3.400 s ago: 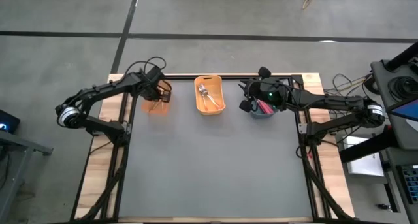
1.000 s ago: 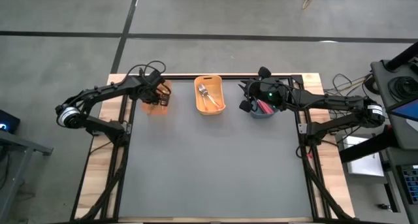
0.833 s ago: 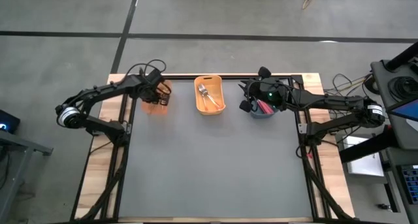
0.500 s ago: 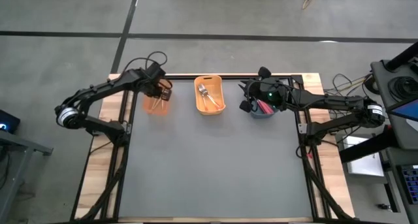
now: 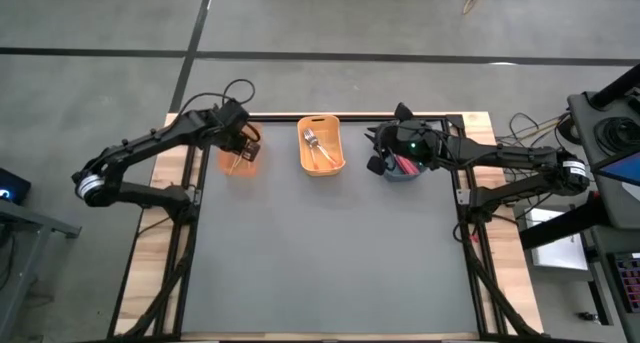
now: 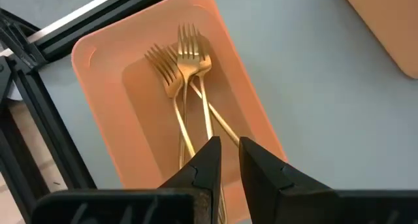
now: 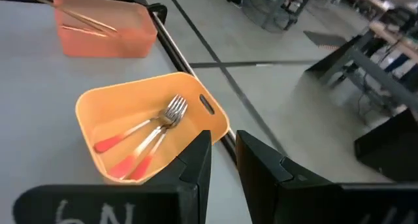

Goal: Sort silverware by color (type)
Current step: Adjust the gold forks in the orange bin

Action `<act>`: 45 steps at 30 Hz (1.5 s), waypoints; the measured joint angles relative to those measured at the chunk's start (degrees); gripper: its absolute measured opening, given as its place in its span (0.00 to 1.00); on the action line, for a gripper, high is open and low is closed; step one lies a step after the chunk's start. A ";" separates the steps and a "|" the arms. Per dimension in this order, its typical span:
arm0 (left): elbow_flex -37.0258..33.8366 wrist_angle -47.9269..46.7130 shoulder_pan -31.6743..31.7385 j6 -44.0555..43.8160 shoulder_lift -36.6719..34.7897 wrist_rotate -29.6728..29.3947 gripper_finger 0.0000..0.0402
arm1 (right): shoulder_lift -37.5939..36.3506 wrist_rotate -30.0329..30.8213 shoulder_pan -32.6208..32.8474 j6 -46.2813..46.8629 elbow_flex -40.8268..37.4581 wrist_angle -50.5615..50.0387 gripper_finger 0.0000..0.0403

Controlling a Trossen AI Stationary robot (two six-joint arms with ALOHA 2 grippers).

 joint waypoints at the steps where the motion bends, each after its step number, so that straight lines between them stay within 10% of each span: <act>1: -0.16 0.02 0.00 0.07 -0.21 -0.02 0.09 | 0.00 -0.01 0.00 0.94 0.00 -0.65 0.16; 45: -6.65 7.02 0.07 5.74 9.59 0.03 0.27 | 0.00 0.68 -0.02 10.95 0.00 -5.24 0.16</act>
